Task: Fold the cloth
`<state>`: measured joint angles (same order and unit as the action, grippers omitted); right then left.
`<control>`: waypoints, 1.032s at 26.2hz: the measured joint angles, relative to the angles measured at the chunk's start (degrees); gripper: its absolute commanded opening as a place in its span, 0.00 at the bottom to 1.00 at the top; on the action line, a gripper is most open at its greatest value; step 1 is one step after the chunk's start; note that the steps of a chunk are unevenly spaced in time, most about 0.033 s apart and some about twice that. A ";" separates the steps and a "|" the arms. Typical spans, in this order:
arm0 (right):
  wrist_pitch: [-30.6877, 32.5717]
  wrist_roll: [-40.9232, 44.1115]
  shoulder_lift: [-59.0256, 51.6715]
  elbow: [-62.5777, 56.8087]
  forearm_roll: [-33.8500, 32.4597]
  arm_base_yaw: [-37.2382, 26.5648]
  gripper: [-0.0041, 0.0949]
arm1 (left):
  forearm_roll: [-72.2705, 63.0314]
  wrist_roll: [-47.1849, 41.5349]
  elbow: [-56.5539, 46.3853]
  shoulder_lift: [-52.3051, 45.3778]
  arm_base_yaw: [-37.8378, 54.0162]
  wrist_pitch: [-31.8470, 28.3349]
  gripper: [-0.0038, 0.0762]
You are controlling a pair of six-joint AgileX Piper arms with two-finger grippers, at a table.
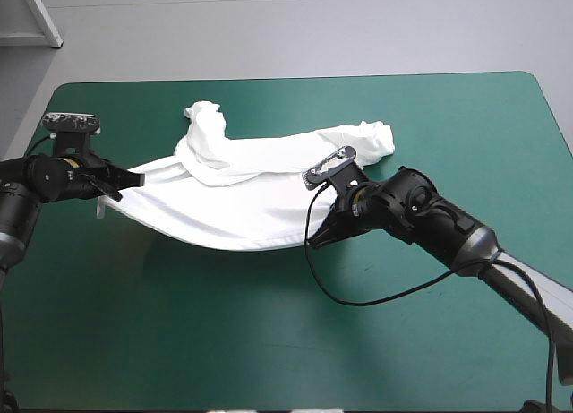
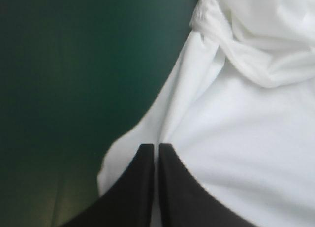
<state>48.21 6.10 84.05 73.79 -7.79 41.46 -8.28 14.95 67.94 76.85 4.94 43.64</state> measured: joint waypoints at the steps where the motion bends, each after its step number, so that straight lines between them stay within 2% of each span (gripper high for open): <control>1: 0.30 0.05 -0.20 0.69 -0.76 0.00 0.02 | 0.00 0.00 0.57 -0.85 0.00 0.40 0.07; 3: 1.19 0.16 -1.32 5.92 -3.42 0.00 0.02 | -0.50 1.63 4.46 -3.15 0.00 3.62 0.07; 6: 4.04 0.04 -2.39 20.00 -8.19 0.00 0.02 | -1.65 5.02 18.24 -3.63 0.00 10.33 0.07; 7: 5.18 -0.14 -2.44 26.15 -10.31 0.00 0.02 | -1.70 5.34 24.44 -3.63 0.00 11.16 0.07; 11: 6.83 -2.35 -2.69 36.59 -12.26 0.00 0.02 | -1.70 5.53 36.87 -3.88 0.00 12.36 0.07; 16: 9.80 -4.48 -2.82 44.30 -12.48 0.00 0.02 | -2.13 5.80 47.26 -4.67 0.00 13.32 0.09; 19: 11.65 -4.92 -2.76 45.02 -12.48 0.00 0.02 | -4.49 6.58 48.50 -5.13 0.00 15.65 0.24; 20: 12.10 -5.05 -2.68 45.02 -12.48 0.00 0.02 | -5.64 6.76 48.55 -5.06 0.00 17.00 0.36; 21: 12.34 -5.04 -2.56 45.02 -12.48 0.00 0.02 | -6.91 6.85 48.35 -4.84 0.00 18.44 0.42; 23: 12.41 -5.38 -2.42 45.02 -12.48 0.00 0.02 | -9.47 6.89 47.38 -4.24 0.00 21.23 0.67; 24: 12.41 -5.50 -2.30 45.02 -12.48 0.00 0.02 | -10.96 6.89 46.45 -3.78 0.00 22.85 0.74; 25: 12.42 -5.54 -2.30 45.02 -12.66 0.00 0.02 | -12.01 6.89 45.39 -3.41 0.00 24.27 0.80; 27: 12.47 -5.60 -2.30 45.02 -13.37 0.00 0.02 | -14.74 7.31 42.98 -2.47 0.00 27.61 0.83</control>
<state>60.68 0.50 81.75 118.81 -21.17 41.46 -23.02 22.26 110.92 74.38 4.94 71.25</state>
